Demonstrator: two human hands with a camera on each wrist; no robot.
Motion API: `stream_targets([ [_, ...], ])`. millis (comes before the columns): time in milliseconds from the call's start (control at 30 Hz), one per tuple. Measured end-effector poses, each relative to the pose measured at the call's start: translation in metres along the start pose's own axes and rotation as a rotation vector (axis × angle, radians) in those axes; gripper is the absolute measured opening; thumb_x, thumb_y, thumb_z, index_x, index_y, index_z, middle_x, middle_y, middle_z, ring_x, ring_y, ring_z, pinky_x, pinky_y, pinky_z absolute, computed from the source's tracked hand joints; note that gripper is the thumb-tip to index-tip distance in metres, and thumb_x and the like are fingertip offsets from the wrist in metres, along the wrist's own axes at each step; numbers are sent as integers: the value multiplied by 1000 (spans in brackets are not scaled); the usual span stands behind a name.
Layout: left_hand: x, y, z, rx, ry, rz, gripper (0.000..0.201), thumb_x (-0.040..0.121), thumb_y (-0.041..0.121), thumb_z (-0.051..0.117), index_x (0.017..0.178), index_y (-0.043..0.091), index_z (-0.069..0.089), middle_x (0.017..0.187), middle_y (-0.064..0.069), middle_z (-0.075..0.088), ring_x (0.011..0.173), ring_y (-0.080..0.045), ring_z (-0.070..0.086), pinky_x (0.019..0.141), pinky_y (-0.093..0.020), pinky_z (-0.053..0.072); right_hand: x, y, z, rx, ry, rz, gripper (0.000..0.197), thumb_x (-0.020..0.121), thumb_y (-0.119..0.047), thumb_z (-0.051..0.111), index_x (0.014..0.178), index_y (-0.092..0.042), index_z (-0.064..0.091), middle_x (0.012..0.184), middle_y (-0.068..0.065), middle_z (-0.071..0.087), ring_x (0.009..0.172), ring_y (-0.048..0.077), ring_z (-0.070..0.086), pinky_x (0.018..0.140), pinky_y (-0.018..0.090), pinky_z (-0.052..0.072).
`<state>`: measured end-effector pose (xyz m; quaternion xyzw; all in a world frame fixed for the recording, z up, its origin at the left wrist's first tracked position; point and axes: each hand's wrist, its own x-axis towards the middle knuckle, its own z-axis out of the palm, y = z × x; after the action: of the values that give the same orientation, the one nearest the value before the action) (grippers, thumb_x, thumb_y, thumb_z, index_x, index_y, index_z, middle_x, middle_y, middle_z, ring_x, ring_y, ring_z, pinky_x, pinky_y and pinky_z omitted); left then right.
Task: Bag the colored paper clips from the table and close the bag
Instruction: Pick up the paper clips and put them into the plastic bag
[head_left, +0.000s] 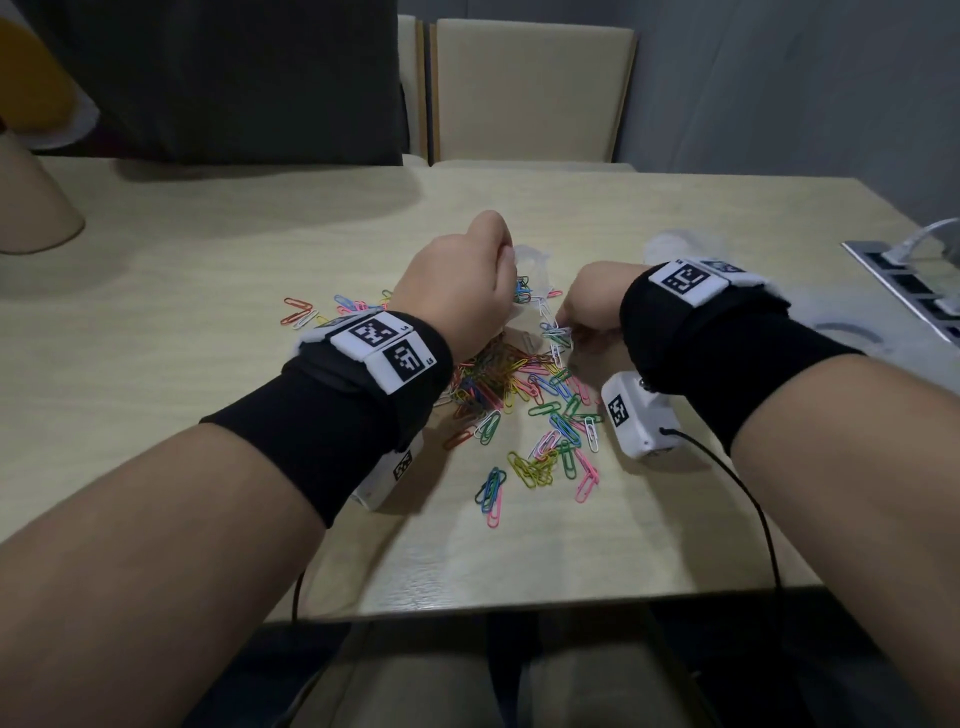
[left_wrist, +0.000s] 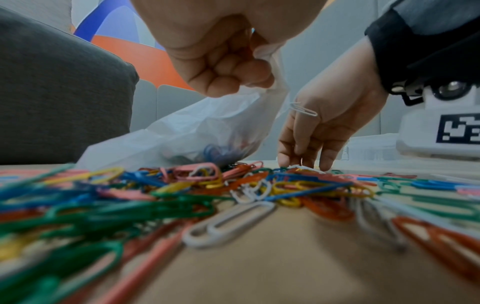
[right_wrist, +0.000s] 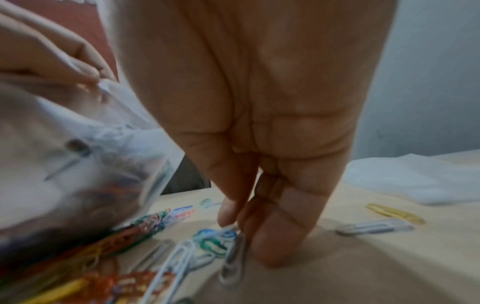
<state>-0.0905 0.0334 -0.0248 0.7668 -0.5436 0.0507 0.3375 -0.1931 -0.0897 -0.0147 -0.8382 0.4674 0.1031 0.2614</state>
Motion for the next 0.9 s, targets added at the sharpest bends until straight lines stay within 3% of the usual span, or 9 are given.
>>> stream_targets([
  [67,0,1,0,3,0,-2,21,98,24,38,104,8,50,71,-5,50,70,-27,42,61,-33,28,4,2,-4,70,37,-4,32,90,-7,56,122,-4,62,101,9,65,72,18,62,55,22,46],
  [100,0,1,-1,4,1,-5,21,98,24,38,104,8,50,71,-5,49,70,-27,42,61,-33,27,7,2,-5,35,93,-17,34,90,-7,54,123,-6,62,112,10,66,83,22,65,60,25,49],
  [167,0,1,-1,9,0,-12,21,99,25,37,104,9,50,71,-4,49,70,-27,42,61,-32,27,9,0,-3,-175,191,-67,37,92,-6,48,127,-7,61,126,14,62,109,31,62,85,34,53],
  [233,-1,1,-1,12,2,-12,21,99,25,37,104,9,50,72,-5,50,70,-27,42,61,-32,27,13,0,2,-287,180,-126,41,97,-11,45,137,-14,52,135,13,56,120,32,56,94,32,45],
  [367,0,1,-1,4,11,-11,21,98,24,38,104,8,50,72,-5,50,70,-27,42,61,-33,27,3,2,7,-362,109,-225,37,98,-10,43,133,-17,56,131,9,60,116,29,57,80,25,35],
  [567,-1,2,-1,6,6,-9,22,99,25,37,105,8,50,73,-6,50,71,-27,43,61,-33,28,-28,7,9,-246,-16,-233,49,90,10,36,117,-14,69,117,0,68,104,19,61,81,23,43],
  [633,-1,3,-2,7,3,-10,22,99,25,37,105,8,50,74,-7,51,72,-27,44,61,-33,29,-33,9,7,-144,-36,-205,49,90,11,34,116,-10,69,117,3,68,98,17,59,79,23,46],
  [800,-2,4,-2,19,-13,-10,22,99,24,37,105,8,50,72,-6,49,71,-26,43,61,-32,28,-22,29,-10,-108,271,-48,38,93,-3,45,126,-9,63,129,13,61,120,31,57,94,32,46],
  [900,-1,3,-2,23,-17,-14,22,99,25,38,105,8,50,72,-5,48,70,-26,42,62,-33,28,-20,45,-8,-286,229,64,37,95,-10,47,131,-6,57,133,19,55,122,36,54,96,35,45],
])
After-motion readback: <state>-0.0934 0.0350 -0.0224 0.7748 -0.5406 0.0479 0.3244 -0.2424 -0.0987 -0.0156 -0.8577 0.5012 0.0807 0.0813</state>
